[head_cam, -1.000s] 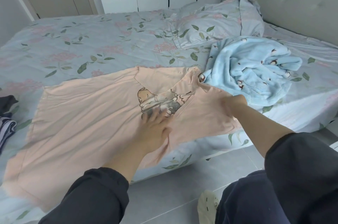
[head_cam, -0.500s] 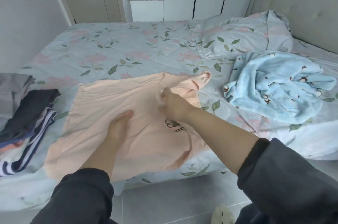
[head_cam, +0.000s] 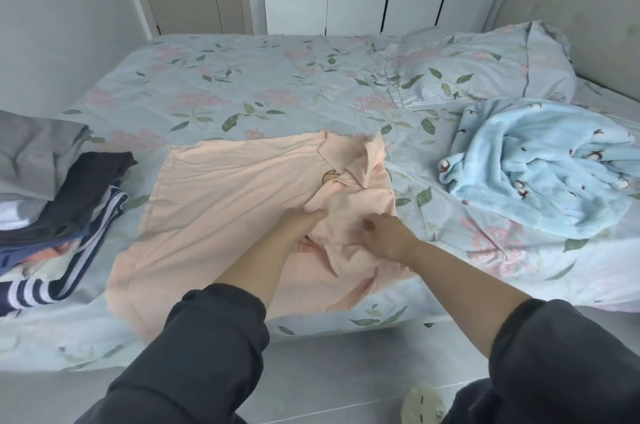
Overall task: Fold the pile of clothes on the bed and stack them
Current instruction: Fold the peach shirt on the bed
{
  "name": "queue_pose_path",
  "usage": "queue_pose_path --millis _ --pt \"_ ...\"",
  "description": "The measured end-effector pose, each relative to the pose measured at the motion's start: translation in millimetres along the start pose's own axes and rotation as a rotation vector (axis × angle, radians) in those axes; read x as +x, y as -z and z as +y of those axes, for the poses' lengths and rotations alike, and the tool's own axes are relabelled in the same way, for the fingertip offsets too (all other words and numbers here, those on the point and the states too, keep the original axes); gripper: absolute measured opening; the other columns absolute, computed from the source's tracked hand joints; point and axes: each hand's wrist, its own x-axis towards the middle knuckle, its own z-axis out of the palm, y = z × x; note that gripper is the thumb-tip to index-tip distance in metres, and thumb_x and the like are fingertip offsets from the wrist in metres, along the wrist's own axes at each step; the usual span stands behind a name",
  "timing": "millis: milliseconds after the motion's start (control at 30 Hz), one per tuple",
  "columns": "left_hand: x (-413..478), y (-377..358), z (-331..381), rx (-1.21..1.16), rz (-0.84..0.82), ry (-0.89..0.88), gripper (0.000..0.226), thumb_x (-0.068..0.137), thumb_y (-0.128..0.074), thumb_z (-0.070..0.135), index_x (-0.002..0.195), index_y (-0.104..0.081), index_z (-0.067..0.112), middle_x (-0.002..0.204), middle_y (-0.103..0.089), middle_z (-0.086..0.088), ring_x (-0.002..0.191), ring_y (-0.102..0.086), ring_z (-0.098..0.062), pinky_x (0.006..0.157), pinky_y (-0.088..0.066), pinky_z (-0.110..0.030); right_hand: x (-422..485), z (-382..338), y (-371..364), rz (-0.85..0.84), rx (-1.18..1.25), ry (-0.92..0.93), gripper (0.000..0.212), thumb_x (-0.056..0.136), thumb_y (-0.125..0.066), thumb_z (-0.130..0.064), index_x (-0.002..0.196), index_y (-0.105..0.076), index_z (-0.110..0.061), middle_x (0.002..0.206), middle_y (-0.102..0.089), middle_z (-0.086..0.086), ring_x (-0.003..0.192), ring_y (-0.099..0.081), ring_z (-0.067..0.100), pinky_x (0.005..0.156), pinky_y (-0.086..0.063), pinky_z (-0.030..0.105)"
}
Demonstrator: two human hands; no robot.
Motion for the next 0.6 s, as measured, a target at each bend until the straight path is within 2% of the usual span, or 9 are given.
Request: queue_pose_path --millis 100,167,200,267,333,367,467,533,600 --pt "4.8 -9.0 -1.8 0.079 0.075 -0.099 0.054 0.080 -0.067 0.013 0.129 -0.045 0.008 0.118 -0.056 -0.013 0.096 -0.060 -0.030 0.060 -0.056 -0.036 -11.8 -4.4 2.8 -0.191 0.237 0.129 0.059 0.086 -0.056 -0.055 0.132 -0.044 -0.020 0.119 -0.050 -0.007 0.112 -0.048 0.015 0.088 -0.035 0.023" --pt "6.9 -7.7 -5.6 0.088 0.124 -0.142 0.054 0.078 -0.057 0.000 0.131 -0.047 0.009 0.123 -0.056 -0.014 0.107 -0.058 -0.033 0.077 -0.057 -0.046 -22.6 -8.2 3.3 -0.328 0.121 0.218 0.086 0.074 -0.071 -0.055 0.144 -0.033 -0.021 0.135 -0.043 -0.007 0.124 -0.041 0.012 0.096 -0.031 0.020" --pt "8.0 -6.0 -8.2 0.027 0.123 -0.135 0.053 0.078 -0.053 -0.006 0.130 -0.050 0.007 0.123 -0.057 -0.016 0.109 -0.058 -0.034 0.084 -0.055 -0.049 -25.1 -7.2 1.4 -0.329 -0.044 0.282 0.086 0.072 -0.075 -0.047 0.143 -0.034 -0.020 0.140 -0.041 -0.004 0.128 -0.039 0.015 0.100 -0.032 0.023" --pt "8.8 -1.2 -12.2 -0.144 0.093 -0.078 0.049 0.078 -0.048 -0.014 0.124 -0.056 0.000 0.122 -0.058 -0.022 0.110 -0.058 -0.037 0.089 -0.052 -0.053 -25.2 -4.8 -2.8 -0.212 -0.298 0.400 0.056 0.079 -0.068 -0.025 0.131 -0.050 -0.016 0.129 -0.052 0.005 0.120 -0.047 0.024 0.097 -0.040 0.032" --pt "9.3 1.7 -14.2 -0.231 0.067 -0.053 0.045 0.079 -0.044 -0.017 0.120 -0.058 -0.004 0.117 -0.060 -0.021 0.103 -0.059 -0.035 0.083 -0.054 -0.050 -25.0 -4.8 -1.6 -0.022 -0.269 0.417 0.019 0.084 -0.055 -0.014 0.099 -0.062 -0.007 0.101 -0.062 0.011 0.099 -0.057 0.030 0.080 -0.044 0.035" --pt "9.4 1.8 -14.1 -0.262 0.053 -0.059 0.043 0.081 -0.042 -0.018 0.119 -0.058 -0.005 0.112 -0.061 -0.020 0.097 -0.060 -0.033 0.077 -0.057 -0.046 -25.0 -5.7 -0.4 0.065 -0.220 0.400 0.012 0.086 -0.052 -0.014 0.085 -0.060 -0.005 0.090 -0.063 0.012 0.089 -0.058 0.030 0.071 -0.041 0.034" --pt "5.1 3.7 -10.8 -0.351 0.007 -0.085 0.035 0.086 -0.042 -0.017 0.111 -0.060 0.001 0.091 -0.066 -0.013 0.076 -0.065 -0.022 0.065 -0.058 -0.034 -28.9 -13.3 6.7 0.223 0.047 0.364 0.031 0.087 -0.054 -0.013 0.059 -0.044 -0.020 0.059 -0.051 -0.004 0.060 -0.049 0.019 0.057 -0.027 0.028" --pt "2.8 8.9 -11.9 -0.293 -0.004 -0.089 0.034 0.086 -0.048 -0.013 0.112 -0.062 0.004 0.082 -0.065 -0.008 0.066 -0.065 -0.017 0.050 -0.055 -0.027 -31.4 -18.1 13.5 0.015 0.162 0.373 0.034 0.088 -0.058 -0.020 0.056 -0.046 -0.021 0.055 -0.045 -0.009 0.054 -0.042 0.010 0.057 -0.032 0.028" --pt "7.0 16.8 -17.0 -0.156 0.048 -0.099 0.044 0.081 -0.051 -0.013 0.121 -0.058 0.005 0.096 -0.063 -0.014 0.077 -0.062 -0.025 0.052 -0.052 -0.029 -34.2 -22.7 18.7 -0.350 0.112 0.330 0.029 0.088 -0.061 -0.035 0.065 -0.059 -0.017 0.064 -0.057 -0.011 0.060 -0.050 0.003 0.064 -0.040 0.022"
